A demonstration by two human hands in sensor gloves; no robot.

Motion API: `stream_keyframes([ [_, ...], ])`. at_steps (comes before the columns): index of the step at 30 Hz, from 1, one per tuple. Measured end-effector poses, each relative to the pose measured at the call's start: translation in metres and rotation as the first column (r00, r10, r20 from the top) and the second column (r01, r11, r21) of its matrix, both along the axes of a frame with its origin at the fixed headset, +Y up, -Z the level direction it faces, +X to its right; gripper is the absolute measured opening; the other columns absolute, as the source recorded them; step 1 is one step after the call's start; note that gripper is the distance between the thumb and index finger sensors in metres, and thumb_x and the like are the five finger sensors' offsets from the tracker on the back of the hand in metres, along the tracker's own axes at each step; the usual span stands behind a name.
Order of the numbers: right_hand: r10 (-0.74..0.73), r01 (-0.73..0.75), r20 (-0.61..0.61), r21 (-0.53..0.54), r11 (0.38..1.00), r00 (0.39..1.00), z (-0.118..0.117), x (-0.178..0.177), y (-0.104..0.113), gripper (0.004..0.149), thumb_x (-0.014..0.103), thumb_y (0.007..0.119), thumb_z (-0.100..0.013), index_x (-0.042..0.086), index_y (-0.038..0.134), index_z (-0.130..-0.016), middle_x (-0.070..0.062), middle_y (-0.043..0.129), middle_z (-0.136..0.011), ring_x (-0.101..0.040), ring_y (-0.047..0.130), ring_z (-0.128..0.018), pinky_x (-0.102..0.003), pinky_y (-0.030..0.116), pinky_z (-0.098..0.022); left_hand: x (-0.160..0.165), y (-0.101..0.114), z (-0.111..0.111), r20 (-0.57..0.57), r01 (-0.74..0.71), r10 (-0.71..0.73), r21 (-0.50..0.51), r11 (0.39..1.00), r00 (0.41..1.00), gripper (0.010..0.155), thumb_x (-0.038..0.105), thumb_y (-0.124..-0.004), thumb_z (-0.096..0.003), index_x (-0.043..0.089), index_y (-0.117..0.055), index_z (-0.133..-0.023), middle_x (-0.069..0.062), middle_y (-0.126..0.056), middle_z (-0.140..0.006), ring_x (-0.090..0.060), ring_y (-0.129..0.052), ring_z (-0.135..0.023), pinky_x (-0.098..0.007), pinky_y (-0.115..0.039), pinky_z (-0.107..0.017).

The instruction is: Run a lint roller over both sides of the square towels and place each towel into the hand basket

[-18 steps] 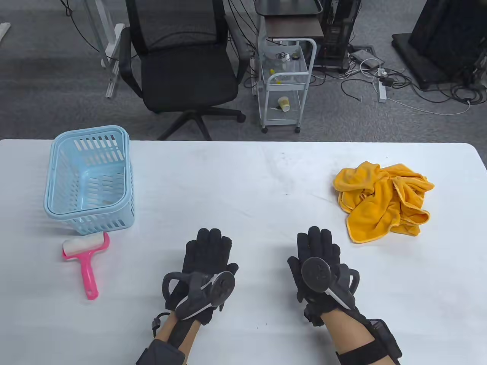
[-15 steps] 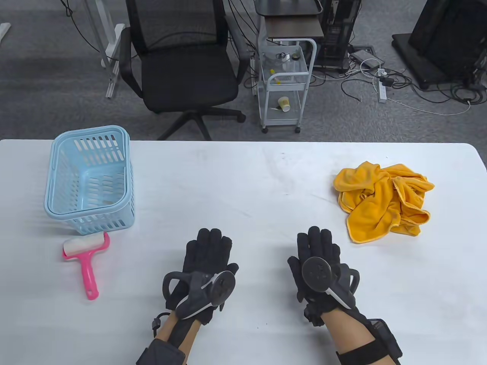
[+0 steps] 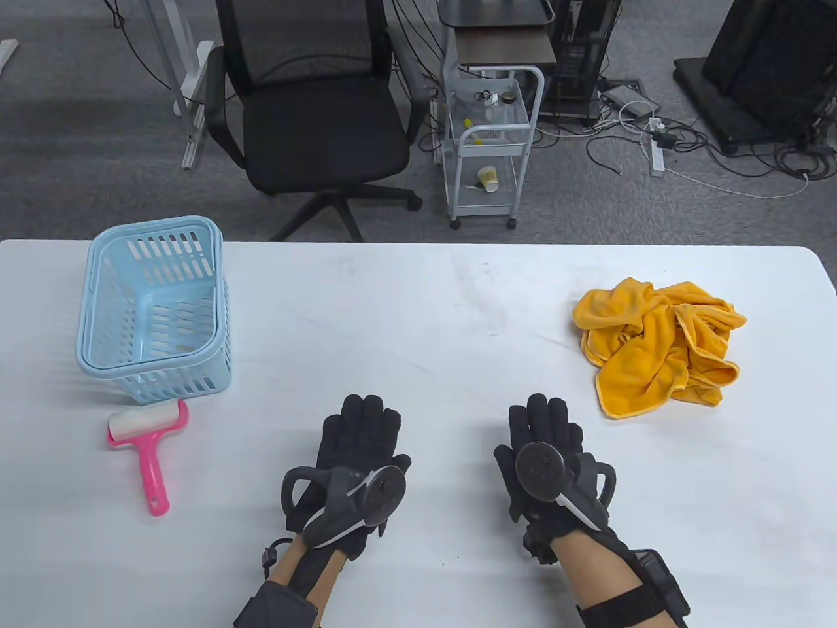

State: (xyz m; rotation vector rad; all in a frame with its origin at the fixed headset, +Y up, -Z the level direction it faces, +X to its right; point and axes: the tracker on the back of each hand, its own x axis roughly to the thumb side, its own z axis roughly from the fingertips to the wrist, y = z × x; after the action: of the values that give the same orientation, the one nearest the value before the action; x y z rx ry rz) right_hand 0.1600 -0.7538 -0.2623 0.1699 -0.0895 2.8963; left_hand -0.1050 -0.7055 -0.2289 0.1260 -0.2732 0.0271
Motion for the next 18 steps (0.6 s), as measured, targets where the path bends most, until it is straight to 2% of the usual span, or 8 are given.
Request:
stream_keyframes([
  [5, 0.002, -0.002, 0.014, -0.046, 0.999, 1.0, -0.005, 0.0, -0.008, 0.067, 0.048, 0.064, -0.055, 0.014, 0.046, -0.11, -0.015, 0.029, -0.113, -0.044, 0.02, -0.102, -0.067, 0.041, -0.068, 0.002, -0.001, 0.0, 0.005, 0.009, -0.009, 0.003, 1.0, 1.0, 0.061, 0.052, -0.057, -0.0515, 0.025, -0.054, -0.106, -0.011, -0.044, -0.119, -0.042, -0.039, -0.11, -0.06, -0.043, -0.073],
  [9, -0.007, 0.013, 0.086, -0.075, 0.997, 0.996, -0.02, 0.012, 0.0, 0.068, 0.048, 0.068, -0.055, 0.018, 0.043, -0.111, -0.015, 0.028, -0.114, -0.044, 0.019, -0.103, -0.067, 0.041, -0.069, 0.003, -0.001, 0.0, 0.012, 0.014, -0.014, 0.004, 1.0, 1.0, 0.061, 0.052, -0.057, -0.0515, 0.025, -0.054, -0.106, -0.011, -0.044, -0.119, -0.042, -0.039, -0.11, -0.06, -0.043, -0.073],
  [12, 0.081, -0.072, 0.153, -0.067, 0.995, 0.985, -0.047, 0.03, 0.021, 0.071, 0.05, 0.07, -0.054, 0.02, 0.039, -0.111, -0.015, 0.027, -0.114, -0.044, 0.019, -0.103, -0.067, 0.041, -0.069, 0.004, -0.003, 0.0, 0.014, 0.018, -0.018, -0.006, 1.0, 1.0, 0.061, 0.052, -0.057, -0.0515, 0.025, -0.054, -0.106, -0.011, -0.044, -0.119, -0.042, -0.039, -0.11, -0.06, -0.043, -0.073],
  [15, 0.087, -0.073, 0.256, -0.063, 0.995, 0.963, -0.079, 0.056, 0.043, 0.076, 0.052, 0.073, -0.053, 0.023, 0.034, -0.112, -0.015, 0.025, -0.114, -0.044, 0.018, -0.103, -0.067, 0.04, -0.069, 0.004, -0.003, 0.0, 0.014, 0.014, -0.014, -0.012, 1.0, 1.0, 0.061, 0.052, -0.058, -0.0514, 0.025, -0.054, -0.106, -0.011, -0.044, -0.119, -0.042, -0.039, -0.11, -0.06, -0.043, -0.073],
  [18, 0.118, -0.099, 0.341, -0.071, 0.993, 0.933, -0.107, 0.079, 0.056, 0.079, 0.053, 0.075, -0.053, 0.026, 0.029, -0.111, -0.015, 0.024, -0.114, -0.045, 0.016, -0.103, -0.068, 0.039, -0.069, 0.004, -0.003, 0.0, 0.013, 0.013, -0.012, -0.014, 1.0, 1.0, 0.061, 0.052, -0.058, -0.0514, 0.025, -0.054, -0.106, -0.011, -0.044, -0.119, -0.042, -0.039, -0.11, -0.06, -0.043, -0.073],
])
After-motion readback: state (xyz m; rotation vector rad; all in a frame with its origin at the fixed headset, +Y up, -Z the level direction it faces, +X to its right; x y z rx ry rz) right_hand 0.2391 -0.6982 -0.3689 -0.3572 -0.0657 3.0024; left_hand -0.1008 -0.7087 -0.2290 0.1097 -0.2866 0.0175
